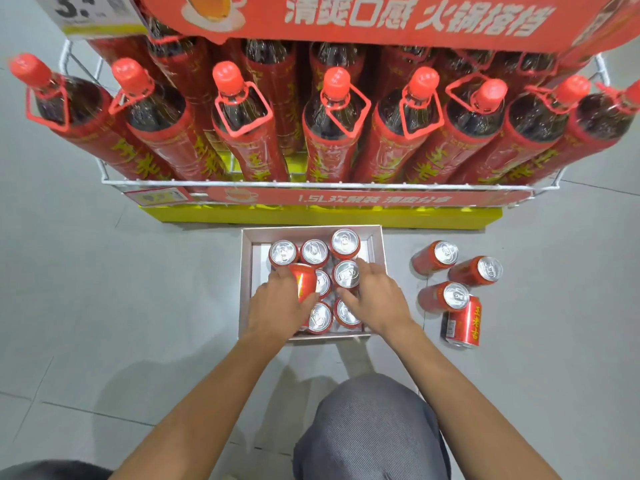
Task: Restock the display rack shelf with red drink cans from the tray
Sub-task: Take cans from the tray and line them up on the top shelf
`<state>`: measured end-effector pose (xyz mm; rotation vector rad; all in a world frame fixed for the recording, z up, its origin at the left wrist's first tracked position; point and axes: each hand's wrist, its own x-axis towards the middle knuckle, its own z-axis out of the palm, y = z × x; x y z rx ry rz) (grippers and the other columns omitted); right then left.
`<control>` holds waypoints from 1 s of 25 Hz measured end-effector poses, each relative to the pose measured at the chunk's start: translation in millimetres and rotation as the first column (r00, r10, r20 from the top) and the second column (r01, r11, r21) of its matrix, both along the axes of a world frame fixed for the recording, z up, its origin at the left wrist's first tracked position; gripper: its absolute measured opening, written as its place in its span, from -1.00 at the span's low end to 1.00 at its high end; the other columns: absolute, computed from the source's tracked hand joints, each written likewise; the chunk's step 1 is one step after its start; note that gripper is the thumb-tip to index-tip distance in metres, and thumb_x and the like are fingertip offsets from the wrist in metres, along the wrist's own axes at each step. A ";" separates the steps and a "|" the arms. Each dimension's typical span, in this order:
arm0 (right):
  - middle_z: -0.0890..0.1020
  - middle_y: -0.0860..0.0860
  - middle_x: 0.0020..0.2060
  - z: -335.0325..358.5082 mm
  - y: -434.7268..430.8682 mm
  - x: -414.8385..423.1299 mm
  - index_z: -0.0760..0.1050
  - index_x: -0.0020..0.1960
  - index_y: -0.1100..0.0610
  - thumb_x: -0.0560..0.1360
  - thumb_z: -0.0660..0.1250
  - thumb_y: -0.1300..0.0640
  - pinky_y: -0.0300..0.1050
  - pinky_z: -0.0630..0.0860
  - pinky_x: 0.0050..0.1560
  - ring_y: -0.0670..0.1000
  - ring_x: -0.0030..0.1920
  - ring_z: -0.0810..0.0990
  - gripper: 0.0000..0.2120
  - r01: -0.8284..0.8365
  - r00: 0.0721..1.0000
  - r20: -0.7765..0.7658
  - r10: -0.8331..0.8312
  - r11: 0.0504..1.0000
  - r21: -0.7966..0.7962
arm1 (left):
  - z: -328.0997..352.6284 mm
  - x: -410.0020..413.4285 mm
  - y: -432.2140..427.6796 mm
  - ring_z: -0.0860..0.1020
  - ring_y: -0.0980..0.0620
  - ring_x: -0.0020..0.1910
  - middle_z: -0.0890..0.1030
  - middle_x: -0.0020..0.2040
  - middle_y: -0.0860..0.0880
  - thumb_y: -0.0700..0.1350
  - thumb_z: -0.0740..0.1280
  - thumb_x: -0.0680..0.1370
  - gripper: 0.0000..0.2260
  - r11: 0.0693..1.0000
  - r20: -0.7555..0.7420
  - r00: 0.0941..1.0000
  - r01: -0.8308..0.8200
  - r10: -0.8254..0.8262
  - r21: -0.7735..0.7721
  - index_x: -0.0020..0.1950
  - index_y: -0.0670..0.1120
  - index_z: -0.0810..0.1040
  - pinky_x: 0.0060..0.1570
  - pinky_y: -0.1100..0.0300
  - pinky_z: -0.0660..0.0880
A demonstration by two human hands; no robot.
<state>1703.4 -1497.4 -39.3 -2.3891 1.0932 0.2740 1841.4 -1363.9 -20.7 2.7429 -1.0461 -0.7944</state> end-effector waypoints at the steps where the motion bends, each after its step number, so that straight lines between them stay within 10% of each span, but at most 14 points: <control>1: 0.61 0.17 0.18 -6.0 -0.2 3.3 0.44 0.38 0.18 0.57 0.41 -0.13 0.08 0.57 0.01 0.26 0.16 0.63 -0.47 0.029 0.999 0.019 -0.029 1.000 -0.009 | -4.2 1.1 -3.6 0.62 -0.27 0.13 0.60 0.17 -0.21 0.24 0.36 0.53 -0.43 0.998 -0.043 0.998 -0.053 0.051 -0.032 0.29 -0.19 0.41 0.03 -0.07 0.54; 10: 0.64 0.07 -0.21 31.6 -1.7 1.1 0.54 -0.05 0.11 0.44 0.46 -0.13 -0.04 0.43 -0.25 0.14 -0.22 0.61 -0.68 0.173 0.950 0.263 -0.167 0.985 0.000 | 27.4 15.1 -5.6 0.65 -0.04 0.01 0.65 0.07 -0.01 0.27 0.47 0.40 -0.43 0.907 -0.320 0.920 -0.318 0.225 -0.275 0.28 -0.01 0.45 0.01 0.03 0.61; 14: 0.64 -0.07 -0.32 174.6 -2.0 4.9 0.63 -0.07 0.01 0.43 0.52 -0.18 -0.10 0.45 -0.23 -0.05 -0.29 0.54 -0.73 0.158 0.897 0.414 -0.157 0.987 0.030 | 138.4 25.0 -3.8 0.64 0.19 -0.06 0.63 0.00 0.13 0.12 0.56 0.42 -0.47 0.786 -0.485 0.861 -0.402 0.151 -0.470 0.31 0.03 0.48 -0.02 0.17 0.63; 25: 0.75 -0.25 -0.09 669.2 -18.8 20.7 0.66 0.11 -0.12 0.28 0.49 -0.30 -0.08 0.67 0.03 -0.15 -0.05 0.71 -0.54 0.225 0.695 0.631 -0.345 0.938 0.265 | 618.0 59.7 -7.4 0.70 0.01 0.12 0.71 0.16 0.00 0.01 0.58 0.34 -0.42 0.602 -0.641 0.757 -0.454 -0.129 -0.657 0.33 -0.03 0.55 0.23 -0.06 0.61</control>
